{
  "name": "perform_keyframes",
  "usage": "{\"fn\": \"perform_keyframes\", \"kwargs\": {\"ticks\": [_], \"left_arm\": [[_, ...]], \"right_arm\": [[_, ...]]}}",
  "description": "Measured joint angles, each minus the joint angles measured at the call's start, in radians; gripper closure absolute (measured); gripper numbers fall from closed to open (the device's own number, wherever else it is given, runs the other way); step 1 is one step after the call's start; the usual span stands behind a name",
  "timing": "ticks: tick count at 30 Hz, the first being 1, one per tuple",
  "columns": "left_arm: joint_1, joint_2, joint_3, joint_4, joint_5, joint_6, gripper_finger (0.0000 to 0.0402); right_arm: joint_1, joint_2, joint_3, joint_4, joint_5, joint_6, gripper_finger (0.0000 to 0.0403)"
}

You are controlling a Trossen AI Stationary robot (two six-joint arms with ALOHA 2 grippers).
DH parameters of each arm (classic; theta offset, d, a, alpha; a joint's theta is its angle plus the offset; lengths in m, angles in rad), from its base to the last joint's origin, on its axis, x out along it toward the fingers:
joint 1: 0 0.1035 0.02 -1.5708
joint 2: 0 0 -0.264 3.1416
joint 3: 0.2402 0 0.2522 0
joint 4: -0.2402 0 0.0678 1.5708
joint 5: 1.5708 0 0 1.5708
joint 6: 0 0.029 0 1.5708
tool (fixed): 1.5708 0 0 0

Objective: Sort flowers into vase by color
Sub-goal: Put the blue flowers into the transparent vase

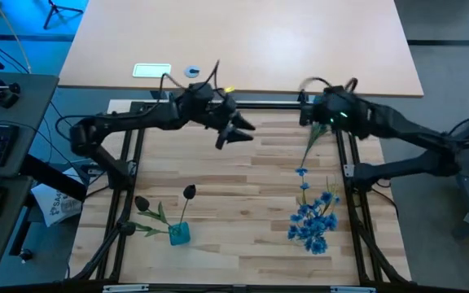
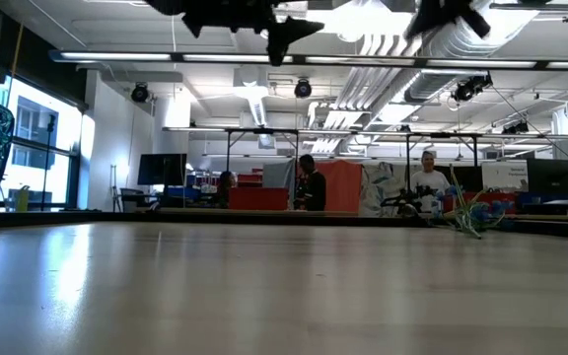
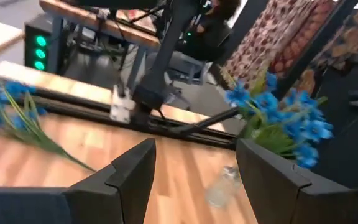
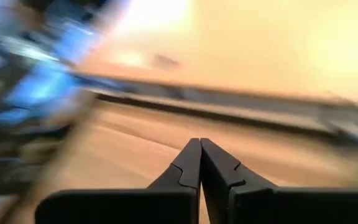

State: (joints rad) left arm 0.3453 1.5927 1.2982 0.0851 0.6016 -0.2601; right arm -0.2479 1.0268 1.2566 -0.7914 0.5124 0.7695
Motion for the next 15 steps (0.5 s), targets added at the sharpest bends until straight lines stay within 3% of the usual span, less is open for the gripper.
{"fn": "perform_keyframes", "kwargs": {"ticks": [4,8,11,15], "left_arm": [[-0.026,-0.091,-0.155,0.06,0.002,-0.077,0.0192],[-0.073,-0.175,-0.307,0.116,-0.022,-0.131,0.0192],[-0.108,-0.235,-0.402,0.195,-0.083,-0.172,0.0192],[-0.139,-0.274,-0.485,0.305,-0.175,-0.242,0.0192]], "right_arm": [[-0.172,0.081,0.004,-0.309,-0.087,0.06,0.0387],[-0.21,0.136,0.004,-0.518,-0.11,0.061,0.0336],[-0.205,0.134,-0.033,-0.512,-0.103,0.091,0.0285],[-0.208,0.088,-0.212,-0.402,-0.154,0.179,0.0225]]}}
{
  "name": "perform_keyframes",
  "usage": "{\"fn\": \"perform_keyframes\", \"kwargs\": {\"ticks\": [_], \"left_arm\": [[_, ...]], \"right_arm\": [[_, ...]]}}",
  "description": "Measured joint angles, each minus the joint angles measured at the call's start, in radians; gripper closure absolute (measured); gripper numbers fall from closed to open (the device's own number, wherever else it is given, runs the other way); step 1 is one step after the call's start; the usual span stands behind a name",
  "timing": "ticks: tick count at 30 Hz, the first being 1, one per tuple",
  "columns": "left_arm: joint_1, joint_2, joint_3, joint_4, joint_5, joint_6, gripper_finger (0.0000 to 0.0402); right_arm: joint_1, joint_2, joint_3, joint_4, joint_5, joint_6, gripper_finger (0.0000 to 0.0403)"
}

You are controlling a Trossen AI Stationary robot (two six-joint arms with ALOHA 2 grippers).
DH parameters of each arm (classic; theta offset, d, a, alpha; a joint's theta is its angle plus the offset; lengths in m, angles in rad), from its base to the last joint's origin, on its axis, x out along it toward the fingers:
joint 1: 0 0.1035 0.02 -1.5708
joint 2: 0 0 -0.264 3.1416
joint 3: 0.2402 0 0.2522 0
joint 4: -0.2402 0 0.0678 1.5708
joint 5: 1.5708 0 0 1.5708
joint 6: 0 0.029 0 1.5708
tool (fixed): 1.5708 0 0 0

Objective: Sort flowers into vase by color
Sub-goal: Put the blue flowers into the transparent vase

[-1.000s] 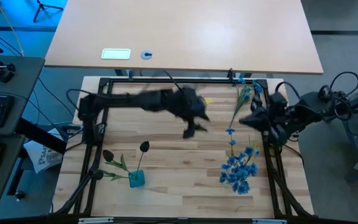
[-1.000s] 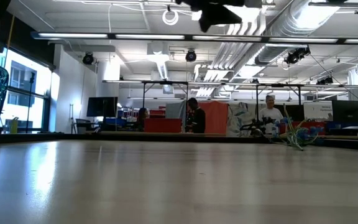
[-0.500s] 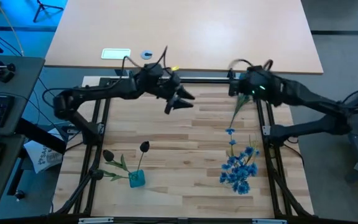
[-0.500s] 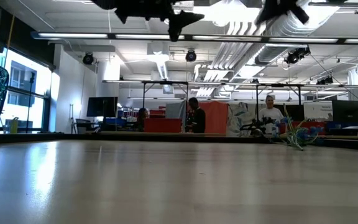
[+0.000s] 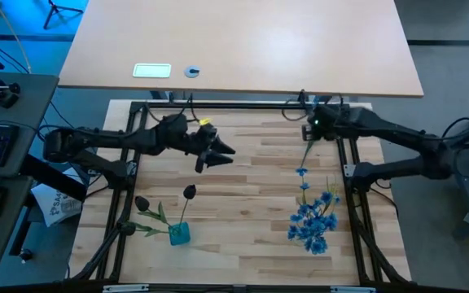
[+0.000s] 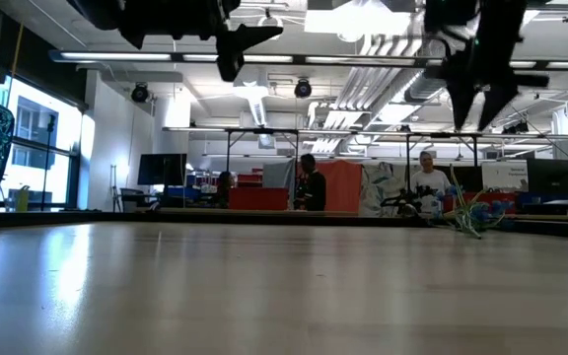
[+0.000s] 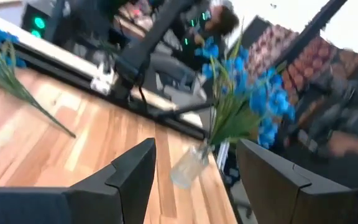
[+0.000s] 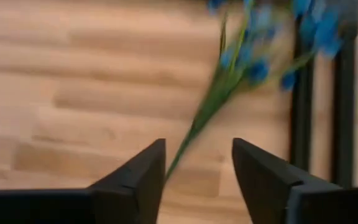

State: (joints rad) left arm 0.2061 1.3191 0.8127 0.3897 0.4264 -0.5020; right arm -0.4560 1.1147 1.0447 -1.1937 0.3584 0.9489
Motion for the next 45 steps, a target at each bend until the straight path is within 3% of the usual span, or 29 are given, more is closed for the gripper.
{"fn": "perform_keyframes", "kwargs": {"ticks": [7,16,27,31,35,36,41,45], "left_arm": [[-0.019,-0.007,-0.017,0.095,-0.111,-0.037,0.0192],[-0.018,-0.006,-0.017,0.094,-0.185,-0.041,0.0192],[-0.024,-0.006,-0.017,0.079,-0.283,-0.047,0.0192],[-0.024,-0.006,-0.017,0.078,-0.288,-0.046,0.0192],[-0.024,-0.006,-0.017,0.076,-0.288,-0.045,0.0192],[-0.024,-0.006,-0.017,0.076,-0.288,-0.045,0.0192],[-0.024,-0.008,-0.017,0.077,-0.278,-0.007,0.0192],[-0.024,-0.01,-0.017,0.08,-0.217,0.041,0.0192]], "right_arm": [[-0.102,-0.012,-0.349,0.392,-0.255,0.04,0.0193],[-0.257,0.183,-0.414,0.547,-0.182,-0.012,0.0193],[-0.316,0.354,-0.411,0.651,-0.147,-0.005,0.0196],[-0.315,0.361,-0.411,0.67,-0.132,-0.09,0.0244],[-0.312,0.329,-0.415,0.685,-0.147,-0.208,0.037],[-0.306,0.311,-0.417,0.688,-0.158,-0.239,0.0384],[-0.233,0.129,-0.415,0.763,-0.325,-0.334,0.0397],[-0.095,-0.052,-0.415,0.842,-0.423,-0.35,0.0399]]}}
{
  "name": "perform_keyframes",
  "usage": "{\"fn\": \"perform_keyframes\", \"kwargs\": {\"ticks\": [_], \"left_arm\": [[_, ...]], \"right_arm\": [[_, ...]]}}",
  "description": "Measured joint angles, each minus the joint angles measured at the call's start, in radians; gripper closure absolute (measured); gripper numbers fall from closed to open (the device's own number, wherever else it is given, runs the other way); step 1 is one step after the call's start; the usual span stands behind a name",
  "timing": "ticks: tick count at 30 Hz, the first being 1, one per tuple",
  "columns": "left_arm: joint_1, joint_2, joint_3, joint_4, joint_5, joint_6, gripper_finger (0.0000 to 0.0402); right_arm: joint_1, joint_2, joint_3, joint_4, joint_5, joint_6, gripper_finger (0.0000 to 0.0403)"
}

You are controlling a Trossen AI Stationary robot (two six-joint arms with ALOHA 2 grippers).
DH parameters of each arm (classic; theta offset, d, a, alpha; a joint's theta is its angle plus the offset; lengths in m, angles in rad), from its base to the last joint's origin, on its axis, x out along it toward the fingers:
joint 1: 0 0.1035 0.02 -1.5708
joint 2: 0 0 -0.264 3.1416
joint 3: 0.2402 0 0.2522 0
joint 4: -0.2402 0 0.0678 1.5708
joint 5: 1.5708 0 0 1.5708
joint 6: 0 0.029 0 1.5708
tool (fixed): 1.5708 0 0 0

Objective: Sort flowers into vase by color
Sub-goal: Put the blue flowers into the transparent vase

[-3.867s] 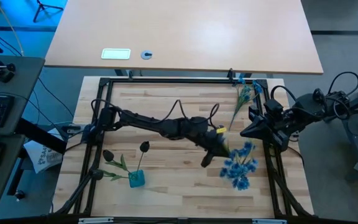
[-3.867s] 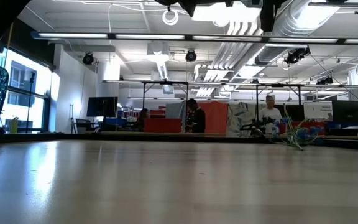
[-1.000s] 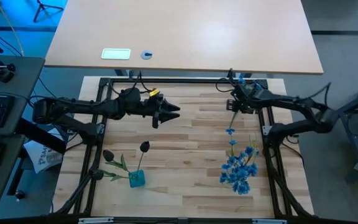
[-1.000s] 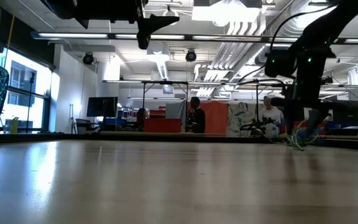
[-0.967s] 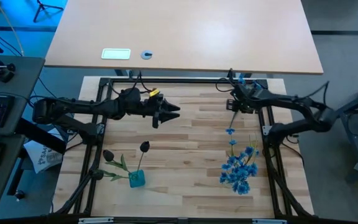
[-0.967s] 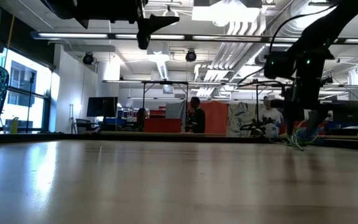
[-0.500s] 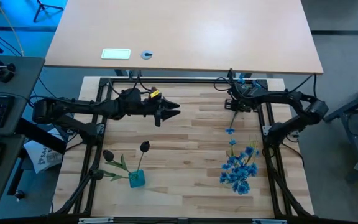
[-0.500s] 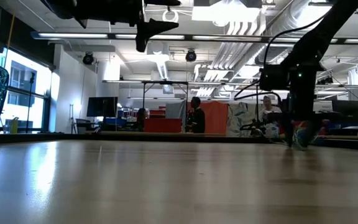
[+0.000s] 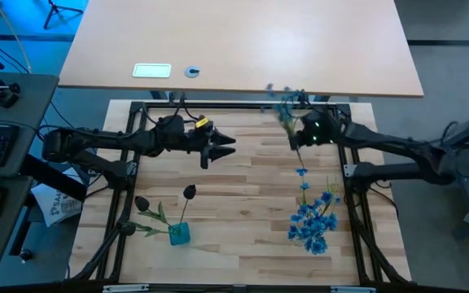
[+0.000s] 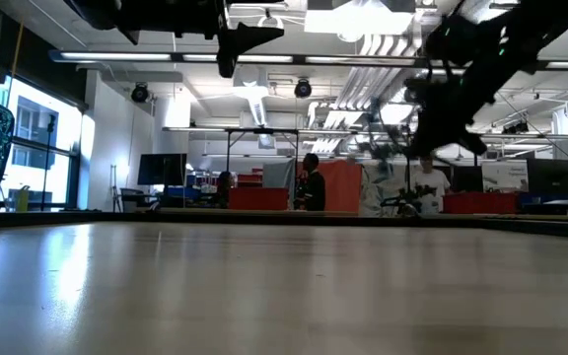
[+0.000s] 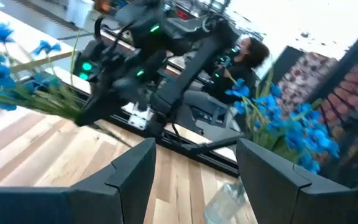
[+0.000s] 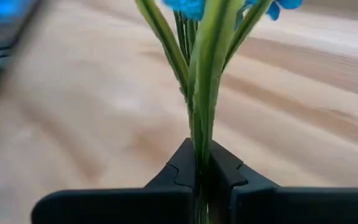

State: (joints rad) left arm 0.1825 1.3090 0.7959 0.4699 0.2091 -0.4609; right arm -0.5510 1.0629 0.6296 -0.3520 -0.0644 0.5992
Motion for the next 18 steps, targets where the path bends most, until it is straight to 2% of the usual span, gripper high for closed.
{"fn": "perform_keyframes", "kwargs": {"ticks": [3,5,12,15,18], "left_arm": [[0.0,0.0,0.0,-0.002,0.019,0.019,0.0192],[0.0,0.0,0.0,-0.001,0.019,0.02,0.0192],[-0.003,0.0,0.0,-0.002,0.055,0.026,0.0192],[-0.005,0.0,0.0,0.001,0.064,0.011,0.0192],[-0.008,0.0,0.0,0.049,0.046,-0.055,0.0192]], "right_arm": [[0.153,-0.11,0.0,0.038,-0.016,-0.009,0.0399],[0.267,-0.174,0.0,0.06,0.013,-0.008,0.04],[0.601,-0.314,0.0,0.035,0.375,0.123,0.0402],[0.681,-0.354,-0.021,0.028,0.435,0.143,0.0402],[0.741,-0.401,-0.073,0.028,0.44,0.179,0.0402]]}}
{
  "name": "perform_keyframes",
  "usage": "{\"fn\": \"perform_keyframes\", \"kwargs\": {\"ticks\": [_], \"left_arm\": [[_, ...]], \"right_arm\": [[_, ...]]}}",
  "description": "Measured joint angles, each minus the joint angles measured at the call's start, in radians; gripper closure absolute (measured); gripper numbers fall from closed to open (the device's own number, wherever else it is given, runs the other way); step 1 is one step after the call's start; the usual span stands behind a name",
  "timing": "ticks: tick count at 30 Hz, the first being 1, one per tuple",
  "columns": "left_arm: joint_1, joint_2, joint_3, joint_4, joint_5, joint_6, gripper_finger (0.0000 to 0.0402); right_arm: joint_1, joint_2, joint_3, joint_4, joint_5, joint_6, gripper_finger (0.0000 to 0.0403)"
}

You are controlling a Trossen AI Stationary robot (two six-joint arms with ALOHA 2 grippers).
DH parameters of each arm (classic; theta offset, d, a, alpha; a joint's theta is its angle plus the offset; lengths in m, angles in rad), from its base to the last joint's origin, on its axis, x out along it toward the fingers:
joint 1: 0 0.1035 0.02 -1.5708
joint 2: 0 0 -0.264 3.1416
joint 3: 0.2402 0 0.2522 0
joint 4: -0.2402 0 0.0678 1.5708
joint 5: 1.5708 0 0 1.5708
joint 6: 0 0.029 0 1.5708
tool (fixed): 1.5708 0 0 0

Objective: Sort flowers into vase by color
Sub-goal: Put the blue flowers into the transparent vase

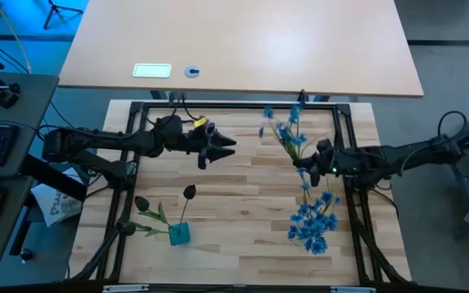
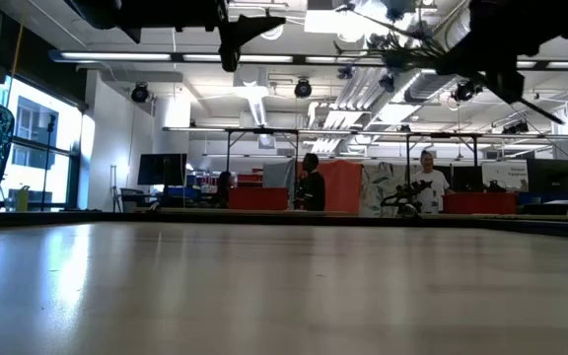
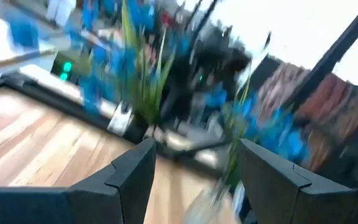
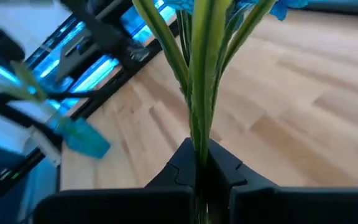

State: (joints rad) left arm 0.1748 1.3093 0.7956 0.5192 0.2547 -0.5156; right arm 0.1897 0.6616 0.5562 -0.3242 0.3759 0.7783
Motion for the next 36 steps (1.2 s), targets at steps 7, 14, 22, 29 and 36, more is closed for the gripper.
{"fn": "perform_keyframes", "kwargs": {"ticks": [7,14,22,29,36], "left_arm": [[-0.054,0.061,0.029,0.142,-0.305,-0.103,0.0192],[-0.139,0.251,0.227,0.143,-0.466,-0.154,0.0192],[-0.194,0.501,0.545,0.146,-0.471,-0.154,0.0192],[-0.182,0.573,0.672,0.133,-0.475,-0.129,0.0192],[-0.156,0.576,0.684,0.13,-0.481,-0.135,0.0192]], "right_arm": [[0.133,-0.234,-0.154,0.056,0.035,-0.044,0.0402],[0.208,-0.547,-0.195,0.032,0.004,-0.24,0.0403],[0.224,-0.641,-0.143,0.086,-0.022,-0.594,0.0403],[0.223,-0.649,-0.003,0.205,-0.027,-0.801,0.0403],[0.224,-0.647,0.083,0.236,-0.504,-0.572,0.0403]]}}
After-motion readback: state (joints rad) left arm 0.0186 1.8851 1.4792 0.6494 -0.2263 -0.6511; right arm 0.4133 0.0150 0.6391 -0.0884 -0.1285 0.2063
